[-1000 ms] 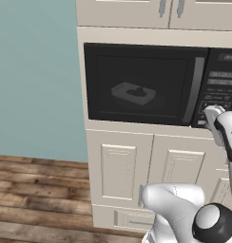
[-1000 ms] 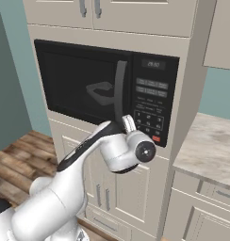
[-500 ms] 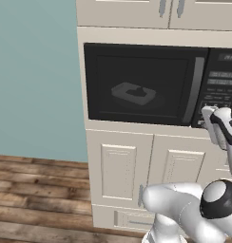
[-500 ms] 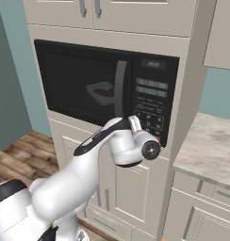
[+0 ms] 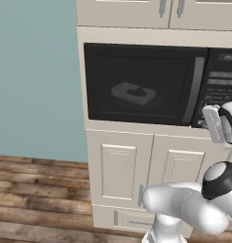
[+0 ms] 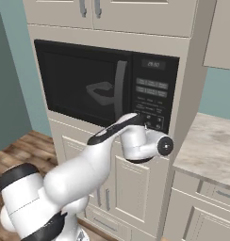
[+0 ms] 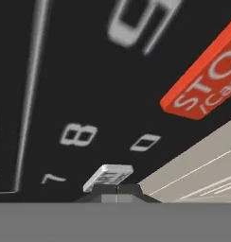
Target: Place the tupperware containing the steak and garlic meal in the microwave. Close the microwave door and press the start button to reheat the meal.
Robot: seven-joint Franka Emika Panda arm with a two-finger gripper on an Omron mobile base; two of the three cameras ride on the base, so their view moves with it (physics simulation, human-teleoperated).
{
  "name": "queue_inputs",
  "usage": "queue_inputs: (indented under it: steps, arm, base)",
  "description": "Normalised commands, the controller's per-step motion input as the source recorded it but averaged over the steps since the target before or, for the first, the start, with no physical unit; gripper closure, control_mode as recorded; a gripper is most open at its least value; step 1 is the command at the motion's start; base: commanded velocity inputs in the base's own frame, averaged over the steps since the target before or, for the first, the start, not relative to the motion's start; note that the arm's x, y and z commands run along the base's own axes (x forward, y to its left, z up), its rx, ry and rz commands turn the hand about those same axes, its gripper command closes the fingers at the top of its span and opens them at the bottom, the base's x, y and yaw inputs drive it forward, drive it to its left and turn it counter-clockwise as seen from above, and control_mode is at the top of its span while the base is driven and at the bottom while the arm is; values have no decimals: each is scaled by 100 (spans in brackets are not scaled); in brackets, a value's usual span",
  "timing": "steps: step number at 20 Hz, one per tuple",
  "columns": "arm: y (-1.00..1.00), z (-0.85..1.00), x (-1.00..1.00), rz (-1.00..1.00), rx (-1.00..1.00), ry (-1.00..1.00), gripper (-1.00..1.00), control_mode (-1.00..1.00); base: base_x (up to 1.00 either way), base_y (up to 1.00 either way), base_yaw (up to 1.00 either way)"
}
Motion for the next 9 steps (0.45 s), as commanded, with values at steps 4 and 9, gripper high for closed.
queue_inputs:
  steps: [4, 9]
  arm:
    - [-4, -21, 43, -3, 0, 0, 100, -100]
    - [59, -54, 17, -48, -18, -24, 100, -100]
  base:
    - [0, 0, 0]
    - [0, 0, 0]
